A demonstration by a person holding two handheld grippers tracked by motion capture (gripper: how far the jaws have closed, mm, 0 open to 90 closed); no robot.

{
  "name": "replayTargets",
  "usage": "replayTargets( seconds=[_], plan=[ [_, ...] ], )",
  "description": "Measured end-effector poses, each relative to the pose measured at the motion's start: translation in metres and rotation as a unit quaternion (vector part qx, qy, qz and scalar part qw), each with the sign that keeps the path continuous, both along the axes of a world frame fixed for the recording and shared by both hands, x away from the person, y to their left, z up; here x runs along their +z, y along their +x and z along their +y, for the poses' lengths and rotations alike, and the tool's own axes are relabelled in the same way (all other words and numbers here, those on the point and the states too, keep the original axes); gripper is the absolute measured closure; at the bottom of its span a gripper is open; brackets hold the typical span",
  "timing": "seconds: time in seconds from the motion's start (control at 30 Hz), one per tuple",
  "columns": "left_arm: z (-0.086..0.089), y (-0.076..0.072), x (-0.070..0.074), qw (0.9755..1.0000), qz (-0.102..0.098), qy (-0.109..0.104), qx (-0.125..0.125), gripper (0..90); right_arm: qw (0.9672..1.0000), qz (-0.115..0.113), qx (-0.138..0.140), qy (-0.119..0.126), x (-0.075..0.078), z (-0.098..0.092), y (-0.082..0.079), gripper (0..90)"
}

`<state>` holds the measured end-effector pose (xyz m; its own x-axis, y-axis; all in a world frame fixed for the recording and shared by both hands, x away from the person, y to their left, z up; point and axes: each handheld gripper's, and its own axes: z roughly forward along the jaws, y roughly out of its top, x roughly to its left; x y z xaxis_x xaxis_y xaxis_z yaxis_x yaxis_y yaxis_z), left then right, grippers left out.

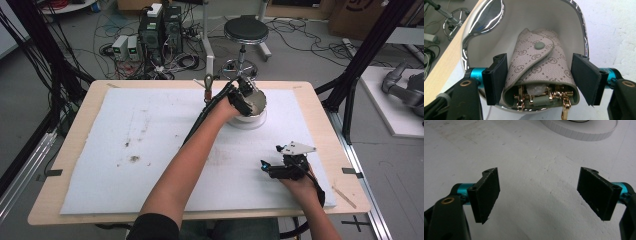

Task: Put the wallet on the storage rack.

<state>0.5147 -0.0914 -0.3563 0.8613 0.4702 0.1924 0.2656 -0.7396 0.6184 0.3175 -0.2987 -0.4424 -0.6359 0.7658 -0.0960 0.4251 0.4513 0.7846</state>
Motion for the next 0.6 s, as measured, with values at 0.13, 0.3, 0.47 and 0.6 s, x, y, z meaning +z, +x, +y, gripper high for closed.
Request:
replayTargets(
  seconds=[0.13, 0.3, 0.47, 0.6],
  plan=[
    [0.005, -0.003, 0.005, 0.9997, -0.006, -0.025, -0.003, 24.9, 1.0000, 0.002, 0.001, 0.000, 0.000, 0.001, 0.000, 18.7],
    [0.012, -0.007, 0.007, 0.9995, -0.003, -0.032, -0.004, 22.2, 1.0000, 0.000, 0.004, -0.002, 0.000, 0.004, 0.000, 18.7],
    [0.023, -0.012, 0.013, 0.9986, -0.002, -0.052, -0.004, 22.0, 1.0000, -0.001, 0.005, -0.002, 0.000, 0.003, 0.000, 18.7],
    [0.034, -0.017, 0.019, 0.9973, -0.005, -0.073, -0.006, 22.0, 1.0000, 0.000, 0.000, -0.001, 0.000, 0.001, 0.001, 18.7]
  ],
)
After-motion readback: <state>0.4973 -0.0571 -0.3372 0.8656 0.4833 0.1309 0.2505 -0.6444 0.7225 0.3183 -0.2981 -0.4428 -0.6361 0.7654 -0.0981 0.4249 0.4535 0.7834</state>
